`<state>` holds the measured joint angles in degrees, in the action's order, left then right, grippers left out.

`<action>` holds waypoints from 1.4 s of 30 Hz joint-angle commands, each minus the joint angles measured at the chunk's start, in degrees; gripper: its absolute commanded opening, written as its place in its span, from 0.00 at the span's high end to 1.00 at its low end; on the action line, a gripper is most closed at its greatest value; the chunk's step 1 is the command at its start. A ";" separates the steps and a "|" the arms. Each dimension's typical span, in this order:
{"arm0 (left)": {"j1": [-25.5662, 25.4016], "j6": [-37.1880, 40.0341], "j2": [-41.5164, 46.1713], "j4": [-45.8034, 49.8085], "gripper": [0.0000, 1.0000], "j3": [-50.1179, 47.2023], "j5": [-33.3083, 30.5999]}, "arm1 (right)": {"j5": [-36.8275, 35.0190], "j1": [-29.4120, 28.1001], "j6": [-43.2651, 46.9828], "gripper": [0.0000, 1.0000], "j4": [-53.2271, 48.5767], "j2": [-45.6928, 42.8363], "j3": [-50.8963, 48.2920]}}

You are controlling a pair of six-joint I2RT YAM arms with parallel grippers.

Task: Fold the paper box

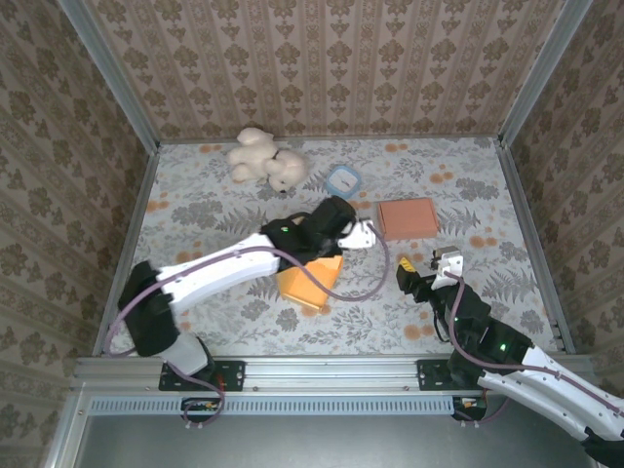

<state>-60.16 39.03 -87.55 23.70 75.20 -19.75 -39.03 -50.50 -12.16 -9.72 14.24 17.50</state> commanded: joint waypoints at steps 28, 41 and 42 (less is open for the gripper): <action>20.15 -61.10 34.91 -10.89 0.30 -35.83 26.16 | 35.10 7.47 11.83 0.26 -4.30 63.95 35.77; 20.47 -62.38 39.07 -14.48 0.47 -40.85 25.75 | 54.02 15.12 17.24 0.39 -10.20 84.00 48.45; 20.48 -62.34 39.42 -14.49 0.49 -41.20 25.43 | 56.01 15.69 17.26 0.40 -10.26 85.29 49.20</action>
<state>-40.05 -23.05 -49.41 10.94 35.14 6.02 8.60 -35.99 3.31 -17.17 96.86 63.88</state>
